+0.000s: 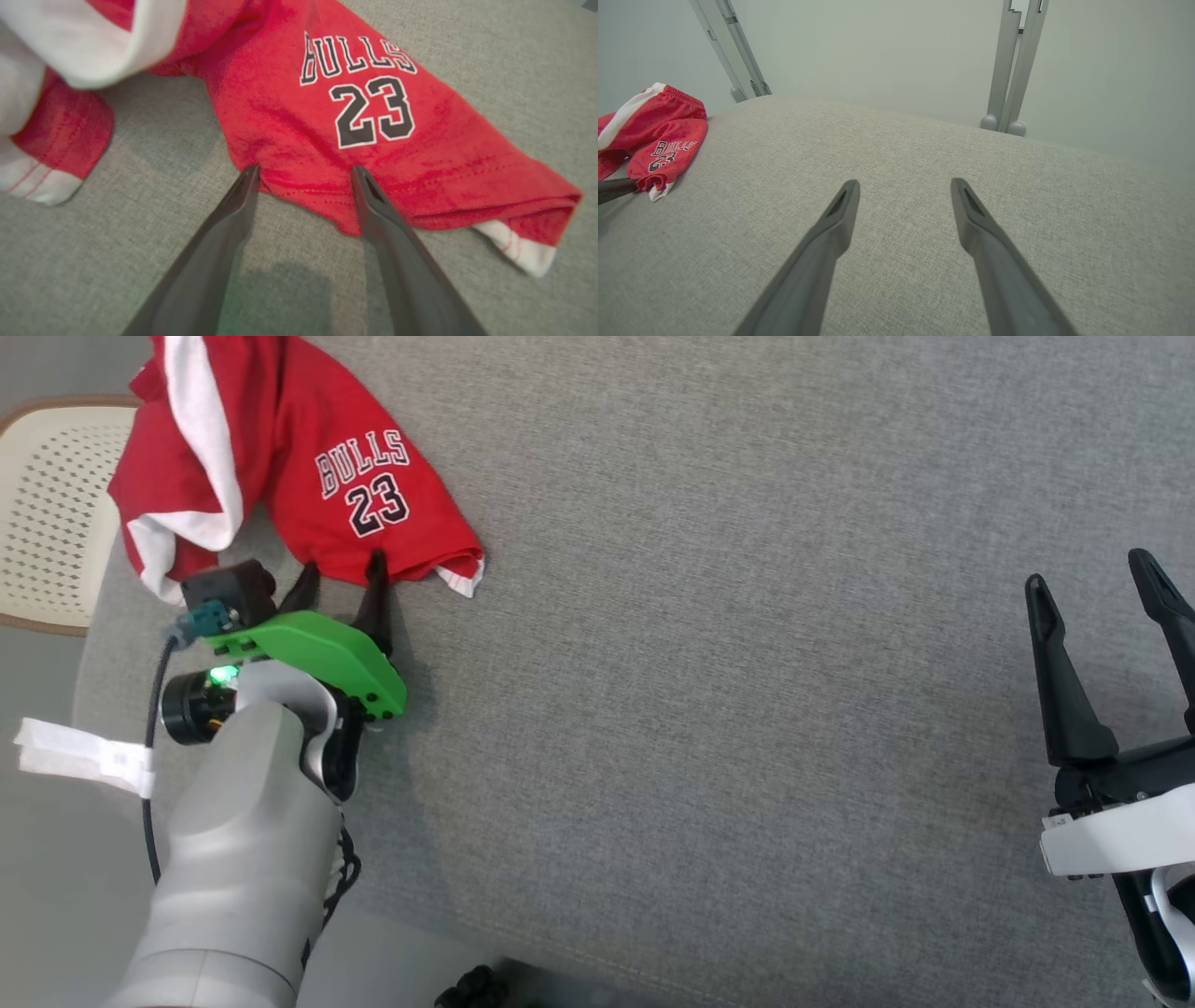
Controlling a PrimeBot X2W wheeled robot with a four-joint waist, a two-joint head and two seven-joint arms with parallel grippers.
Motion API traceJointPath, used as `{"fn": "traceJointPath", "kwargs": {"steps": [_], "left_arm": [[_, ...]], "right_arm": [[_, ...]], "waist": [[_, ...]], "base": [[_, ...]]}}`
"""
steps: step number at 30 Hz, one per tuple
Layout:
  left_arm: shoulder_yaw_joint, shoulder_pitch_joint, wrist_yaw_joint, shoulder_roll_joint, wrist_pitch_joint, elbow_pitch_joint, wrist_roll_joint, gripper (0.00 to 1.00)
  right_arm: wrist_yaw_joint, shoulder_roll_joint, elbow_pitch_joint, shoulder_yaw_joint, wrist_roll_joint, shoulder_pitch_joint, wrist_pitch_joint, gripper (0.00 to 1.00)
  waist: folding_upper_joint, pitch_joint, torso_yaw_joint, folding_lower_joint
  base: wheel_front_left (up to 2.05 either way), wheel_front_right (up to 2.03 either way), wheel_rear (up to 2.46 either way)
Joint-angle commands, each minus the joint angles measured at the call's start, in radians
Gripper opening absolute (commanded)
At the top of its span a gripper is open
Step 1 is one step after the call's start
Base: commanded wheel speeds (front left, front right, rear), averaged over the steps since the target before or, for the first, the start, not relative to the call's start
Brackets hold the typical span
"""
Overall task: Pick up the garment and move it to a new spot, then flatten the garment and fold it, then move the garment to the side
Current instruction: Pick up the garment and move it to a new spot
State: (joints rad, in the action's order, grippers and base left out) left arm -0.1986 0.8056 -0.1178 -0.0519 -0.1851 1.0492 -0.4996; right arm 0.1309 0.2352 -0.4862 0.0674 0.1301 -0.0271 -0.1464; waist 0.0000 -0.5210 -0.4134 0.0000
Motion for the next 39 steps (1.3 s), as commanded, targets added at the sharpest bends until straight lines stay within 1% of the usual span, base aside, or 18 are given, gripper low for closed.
{"fn": "traceJointPath", "kwargs": {"steps": [1,2,3,5,8,12,14,16,18,20,23,28,31,34,39], "left_arm": [[-0.006,0.019,-0.006,0.004,0.023,0.038,-0.012,1.0],[-0.009,0.021,-0.008,0.005,0.028,0.06,-0.017,0.53],[-0.013,0.028,-0.009,0.008,0.024,0.078,-0.021,0.0],[-0.019,0.031,-0.011,0.006,0.008,0.106,-0.023,0.0],[-0.02,0.024,-0.012,-0.028,-0.044,0.111,-0.008,0.0],[0.003,0.006,0.023,-0.082,-0.08,0.045,0.011,0.0],[0.031,-0.022,0.053,-0.106,-0.081,-0.056,0.035,0.0],[0.062,-0.096,0.085,-0.122,-0.08,-0.178,0.064,0.0],[0.093,-0.156,0.106,-0.139,-0.08,-0.286,0.087,0.0],[0.111,-0.215,0.122,-0.141,-0.08,-0.387,0.11,0.0],[0.12,-0.308,0.143,-0.138,-0.08,-0.505,0.136,0.0],[0.075,-0.431,0.161,-0.123,-0.065,-0.694,0.179,0.0],[0.025,-0.474,0.145,-0.107,-0.026,-0.783,0.191,0.0],[-0.046,-0.49,0.119,-0.085,0.02,-0.846,0.205,0.0],[-0.165,-0.433,0.08,-0.038,0.067,-0.88,0.225,0.0]], "right_arm": [[0.0,-0.001,0.005,0.005,0.005,-0.012,0.01,1.0],[0.0,-0.002,0.009,0.006,0.005,-0.012,0.011,1.0],[0.0,-0.005,0.012,0.006,0.004,-0.011,0.014,1.0],[0.0,-0.008,0.022,0.005,0.003,-0.01,0.023,1.0],[0.0,-0.007,0.04,-0.004,0.002,-0.009,0.04,1.0],[0.0,-0.018,0.068,-0.02,0.007,-0.012,0.067,1.0],[0.0,-0.025,0.082,-0.028,0.008,-0.006,0.079,1.0],[0.0,-0.037,0.105,-0.04,0.013,0.005,0.094,1.0],[0.0,-0.048,0.124,-0.052,0.021,0.017,0.111,1.0],[0.0,-0.06,0.139,-0.057,0.024,0.031,0.124,1.0],[0.0,-0.074,0.161,-0.066,0.029,0.055,0.139,1.0],[0.0,-0.097,0.184,-0.072,0.041,0.096,0.156,1.0],[0.0,-0.109,0.188,-0.075,0.044,0.101,0.165,1.0],[0.0,-0.119,0.191,-0.083,0.048,0.088,0.175,1.0],[0.0,-0.138,0.206,-0.082,0.053,0.065,0.199,1.0]], "waist": [[0.0,-0.039,0.048,0.0],[0.0,-0.035,0.049,0.0],[0.0,-0.028,0.05,0.0],[0.0,-0.01,0.051,0.0],[0.0,0.027,0.057,0.0],[0.0,0.097,0.07,0.0],[0.0,0.136,0.079,0.0],[0.0,0.186,0.094,0.0],[0.0,0.225,0.11,0.0],[0.0,0.259,0.124,0.0],[0.0,0.308,0.142,0.0],[0.0,0.362,0.193,0.0],[0.0,0.366,0.239,0.0],[0.0,0.35,0.313,0.0],[0.0,0.295,0.447,0.0]], "base": [[0.0,0.0,0.0],[0.0,0.0,0.0],[0.0,0.0,0.0],[0.0,0.0,0.0],[0.0,0.0,0.0],[0.0,0.0,0.0],[0.0,0.0,0.0],[0.0,0.0,0.0],[0.0,0.0,0.0],[0.0,0.0,0.0],[0.0,0.0,0.0],[0.0,0.0,0.0],[0.0,0.0,0.0],[0.0,0.0,0.0],[0.0,0.0,0.0]]}}
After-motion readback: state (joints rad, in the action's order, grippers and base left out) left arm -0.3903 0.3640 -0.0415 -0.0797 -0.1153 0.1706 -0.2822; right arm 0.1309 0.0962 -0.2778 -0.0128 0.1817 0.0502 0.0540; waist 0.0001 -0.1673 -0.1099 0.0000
